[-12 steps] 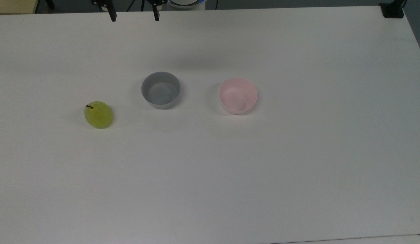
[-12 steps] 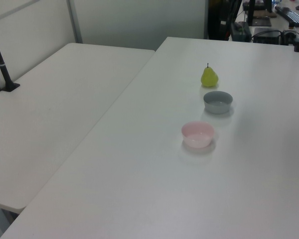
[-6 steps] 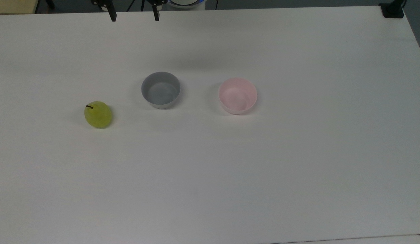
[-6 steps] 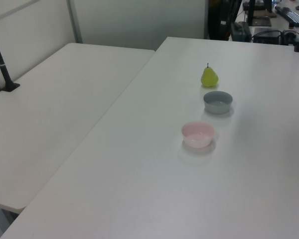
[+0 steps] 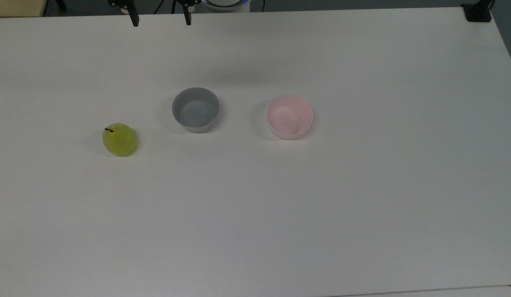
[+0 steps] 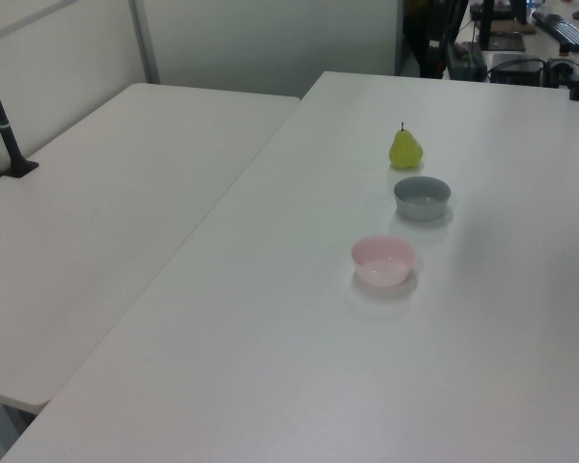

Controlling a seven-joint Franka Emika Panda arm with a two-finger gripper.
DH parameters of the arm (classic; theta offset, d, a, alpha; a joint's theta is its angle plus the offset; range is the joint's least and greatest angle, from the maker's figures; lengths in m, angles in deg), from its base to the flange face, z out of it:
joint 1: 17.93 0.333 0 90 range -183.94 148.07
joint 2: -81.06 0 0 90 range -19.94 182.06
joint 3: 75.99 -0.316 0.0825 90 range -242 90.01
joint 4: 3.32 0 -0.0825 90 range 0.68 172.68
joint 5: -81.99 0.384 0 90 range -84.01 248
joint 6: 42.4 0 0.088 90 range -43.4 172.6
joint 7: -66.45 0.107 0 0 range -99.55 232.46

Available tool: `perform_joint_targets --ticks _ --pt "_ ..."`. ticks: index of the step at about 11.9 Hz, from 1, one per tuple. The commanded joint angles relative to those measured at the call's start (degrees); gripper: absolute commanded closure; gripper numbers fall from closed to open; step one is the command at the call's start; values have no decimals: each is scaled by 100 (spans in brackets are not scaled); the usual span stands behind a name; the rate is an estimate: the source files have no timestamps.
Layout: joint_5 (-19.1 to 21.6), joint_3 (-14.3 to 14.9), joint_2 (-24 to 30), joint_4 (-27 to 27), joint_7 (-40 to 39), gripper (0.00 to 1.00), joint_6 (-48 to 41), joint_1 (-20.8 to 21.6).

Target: Place the pear in the bowl

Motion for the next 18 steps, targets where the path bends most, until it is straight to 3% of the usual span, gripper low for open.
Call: perform_joint_targets --ticks 1,3,5,7,9,11,13,15,18 --pt "-97 26 -42 78 -955 0 20 -141" --pt "-306 8 -269 -36 -1534 0 46 -378" --pt "-439 -1 -788 -571 -1792 0 29 -511" --pt "-947 -1 -982 -582 -2194 0 55 -563" --pt "-1002 -1 -1219 -547 -2442 0 482 -730" --pt "-871 17 -1395 -327 -2478 0 1036 -923" --pt "-188 69 -1588 5 -2329 0 1800 -994" --pt "-106 61 -1755 244 -1752 0 2259 -995" --pt "-245 70 -2072 402 -1608 0 2603 -994"
